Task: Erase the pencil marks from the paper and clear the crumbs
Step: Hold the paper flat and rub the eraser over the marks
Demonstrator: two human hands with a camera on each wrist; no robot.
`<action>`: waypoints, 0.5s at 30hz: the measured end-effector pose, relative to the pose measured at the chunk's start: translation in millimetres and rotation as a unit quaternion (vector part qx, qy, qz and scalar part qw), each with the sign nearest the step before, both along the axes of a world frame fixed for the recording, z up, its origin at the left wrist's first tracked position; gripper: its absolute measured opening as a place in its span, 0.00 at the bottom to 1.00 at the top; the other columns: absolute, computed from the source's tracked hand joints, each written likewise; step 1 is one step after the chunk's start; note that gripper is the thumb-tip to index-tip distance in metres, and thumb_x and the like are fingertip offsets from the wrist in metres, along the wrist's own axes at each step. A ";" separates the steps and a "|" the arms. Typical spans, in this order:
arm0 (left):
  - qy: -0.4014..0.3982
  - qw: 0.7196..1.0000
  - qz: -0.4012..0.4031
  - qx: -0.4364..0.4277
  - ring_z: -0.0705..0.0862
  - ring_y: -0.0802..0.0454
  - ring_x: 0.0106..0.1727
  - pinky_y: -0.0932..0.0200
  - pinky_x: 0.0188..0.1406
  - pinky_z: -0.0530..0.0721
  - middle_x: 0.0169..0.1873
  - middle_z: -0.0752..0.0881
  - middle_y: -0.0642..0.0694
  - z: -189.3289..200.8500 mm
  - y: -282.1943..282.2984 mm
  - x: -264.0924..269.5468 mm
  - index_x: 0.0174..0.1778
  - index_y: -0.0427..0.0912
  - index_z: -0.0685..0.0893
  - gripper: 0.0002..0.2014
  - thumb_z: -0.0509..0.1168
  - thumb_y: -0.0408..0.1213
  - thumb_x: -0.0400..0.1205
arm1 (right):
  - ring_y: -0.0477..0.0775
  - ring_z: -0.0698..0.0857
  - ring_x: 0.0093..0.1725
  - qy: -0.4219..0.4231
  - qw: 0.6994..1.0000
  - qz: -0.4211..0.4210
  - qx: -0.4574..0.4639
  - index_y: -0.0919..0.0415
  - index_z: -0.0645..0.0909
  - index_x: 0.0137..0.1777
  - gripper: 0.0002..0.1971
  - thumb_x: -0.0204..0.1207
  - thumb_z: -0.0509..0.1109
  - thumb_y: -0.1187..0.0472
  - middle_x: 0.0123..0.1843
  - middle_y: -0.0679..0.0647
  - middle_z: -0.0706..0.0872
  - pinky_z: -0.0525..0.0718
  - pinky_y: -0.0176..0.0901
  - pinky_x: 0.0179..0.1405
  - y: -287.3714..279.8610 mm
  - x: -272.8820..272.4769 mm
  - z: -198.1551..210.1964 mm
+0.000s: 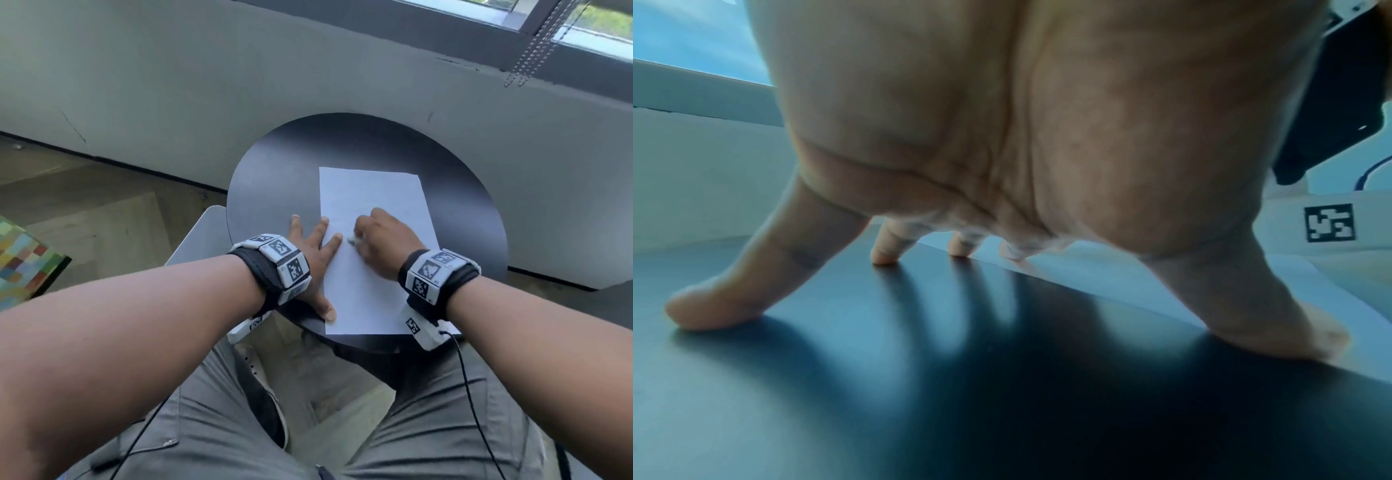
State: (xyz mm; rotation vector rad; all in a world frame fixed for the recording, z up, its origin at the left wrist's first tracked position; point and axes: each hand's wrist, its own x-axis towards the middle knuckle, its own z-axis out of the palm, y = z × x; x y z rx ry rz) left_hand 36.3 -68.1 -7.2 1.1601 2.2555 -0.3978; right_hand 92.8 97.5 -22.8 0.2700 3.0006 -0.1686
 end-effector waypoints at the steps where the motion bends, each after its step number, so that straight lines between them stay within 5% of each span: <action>1: -0.005 1.000 0.004 0.000 0.34 0.21 0.85 0.22 0.79 0.56 0.88 0.31 0.43 -1.5 1.2 -0.2 0.89 0.51 0.32 0.71 0.72 0.77 0.64 | 0.60 0.78 0.44 0.005 1.000 0.021 -0.007 0.60 0.77 0.53 0.12 0.83 0.60 0.51 0.49 0.55 0.74 0.76 0.48 0.42 -4.2 4.7 -2.2; 5: -0.023 0.999 0.022 -0.005 0.32 0.22 0.85 0.18 0.74 0.64 0.87 0.28 0.49 -4.8 1.7 -4.3 0.88 0.54 0.31 0.72 0.74 0.76 0.64 | 0.54 0.69 0.40 -0.047 0.984 0.160 -0.056 0.55 0.76 0.54 0.05 0.80 0.64 0.57 0.45 0.49 0.67 0.69 0.46 0.37 -23.6 36.6 -3.3; 11: -0.027 0.999 0.025 -0.012 0.31 0.23 0.85 0.16 0.71 0.65 0.86 0.27 0.50 -5.4 2.0 -3.2 0.87 0.54 0.29 0.73 0.73 0.78 0.61 | 0.62 0.80 0.51 -0.006 1.000 0.025 -0.009 0.58 0.79 0.54 0.11 0.83 0.60 0.53 0.52 0.56 0.77 0.81 0.52 0.47 11.5 1.4 3.5; 15: -0.027 0.999 0.026 -0.005 0.30 0.24 0.85 0.15 0.70 0.65 0.86 0.27 0.50 -4.2 0.8 -4.1 0.87 0.54 0.30 0.72 0.74 0.77 0.63 | 0.58 0.75 0.43 -0.011 0.991 0.126 -0.035 0.59 0.78 0.56 0.08 0.80 0.63 0.60 0.51 0.57 0.75 0.70 0.47 0.38 -22.6 23.1 0.4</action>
